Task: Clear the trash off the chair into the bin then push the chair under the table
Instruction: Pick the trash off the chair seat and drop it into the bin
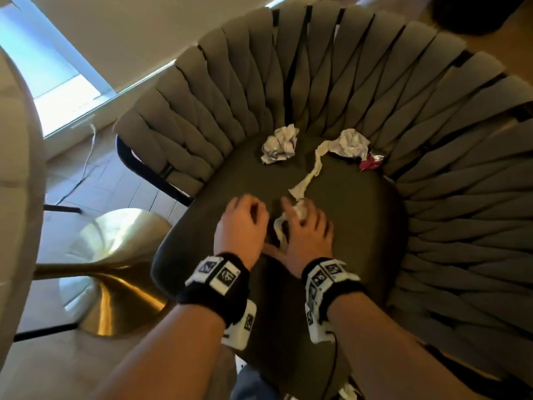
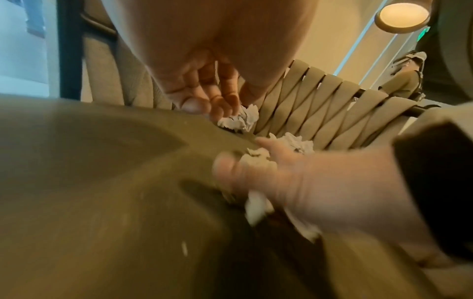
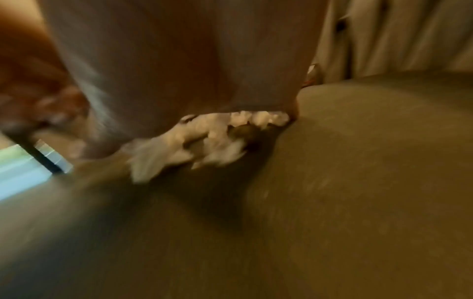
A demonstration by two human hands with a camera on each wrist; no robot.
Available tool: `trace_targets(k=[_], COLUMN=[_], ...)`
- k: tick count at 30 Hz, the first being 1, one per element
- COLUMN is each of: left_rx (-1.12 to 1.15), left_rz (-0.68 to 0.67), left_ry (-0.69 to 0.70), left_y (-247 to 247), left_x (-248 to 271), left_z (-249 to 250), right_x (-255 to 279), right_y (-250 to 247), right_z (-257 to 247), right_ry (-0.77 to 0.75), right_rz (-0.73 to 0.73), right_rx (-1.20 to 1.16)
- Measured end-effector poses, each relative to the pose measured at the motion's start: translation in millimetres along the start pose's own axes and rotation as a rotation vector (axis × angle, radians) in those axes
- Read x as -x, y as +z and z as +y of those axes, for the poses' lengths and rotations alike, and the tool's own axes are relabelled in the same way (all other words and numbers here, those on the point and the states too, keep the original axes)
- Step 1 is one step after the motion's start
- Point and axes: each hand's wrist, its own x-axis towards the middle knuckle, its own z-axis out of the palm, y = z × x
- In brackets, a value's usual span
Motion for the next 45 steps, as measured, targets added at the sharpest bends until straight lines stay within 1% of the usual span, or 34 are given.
trace_targets(k=[1, 2, 4, 5, 7, 8, 11, 13, 15, 17, 19, 21, 23, 24, 26, 28, 31, 34, 36, 40, 43, 45], left_rx=[-0.020, -0.027, -0.030, -0.042, -0.071, -0.081, -0.159, -0.234, -0.331, -0.466, -0.523, -0.504, -0.479, -0.457, -0.393, -0.332, -0.299, -0.249, -0.182, 0.003, 0.126, 0.192], left_rz=[0.020, 0.032, 0.042, 0.050, 0.046, 0.022, -0.113, -0.208, -0.250, -0.227, -0.177, -0.159, -0.170, -0.166, -0.149, -0.148, -0.161, -0.149, -0.153, -0.145, -0.109, -0.103], left_ry=[0.028, 0.061, 0.134, 0.166, 0.214, 0.226, 0.222, 0.243, 0.291, 0.337, 0.374, 0.412, 0.440, 0.442, 0.421, 0.377, 0.323, 0.295, 0.251, 0.127, 0.056, 0.017], left_y=[-2, -2, 2, 5, 12, 17, 35, 50, 67, 85, 95, 96, 92, 88, 78, 68, 59, 57, 55, 50, 43, 38], left_x=[-19, -38, -71, -86, -111, -121, -140, -143, -140, -133, -127, -125, -124, -123, -119, -112, -103, -97, -95, -88, -69, -46], left_z=[-1, 0, 4, 7, 18, 27, 52, 64, 66, 61, 55, 49, 40, 35, 23, 15, 6, 3, 1, -2, -2, -4], right_x=[2, 6, 12, 11, 5, 2, 0, 1, -2, -16, -40, -67, -95, -107, -125, -135, -144, -152, -152, -127, -88, -51], right_y=[13, 22, 30, 30, 19, 13, -13, -34, -59, -82, -101, -116, -123, -123, -117, -107, -94, -93, -94, -101, -96, -88], right_z=[-6, -9, -8, -6, -2, 1, 11, 20, 29, 41, 52, 63, 71, 72, 72, 72, 75, 76, 80, 76, 64, 50], right_ry=[-0.061, -0.096, -0.170, -0.195, -0.196, -0.169, -0.016, 0.113, 0.238, 0.308, 0.337, 0.343, 0.359, 0.344, 0.295, 0.298, 0.341, 0.385, 0.386, 0.396, 0.351, 0.320], right_rz=[0.048, 0.083, 0.101, 0.085, 0.003, -0.019, 0.004, 0.081, 0.189, 0.313, 0.414, 0.431, 0.392, 0.370, 0.332, 0.284, 0.251, 0.199, 0.172, 0.157, 0.162, 0.159], right_rx=[0.076, 0.104, 0.122, 0.122, 0.103, 0.070, -0.062, -0.138, -0.227, -0.295, -0.316, -0.281, -0.205, -0.158, -0.075, -0.032, -0.054, -0.103, -0.113, -0.186, -0.296, -0.436])
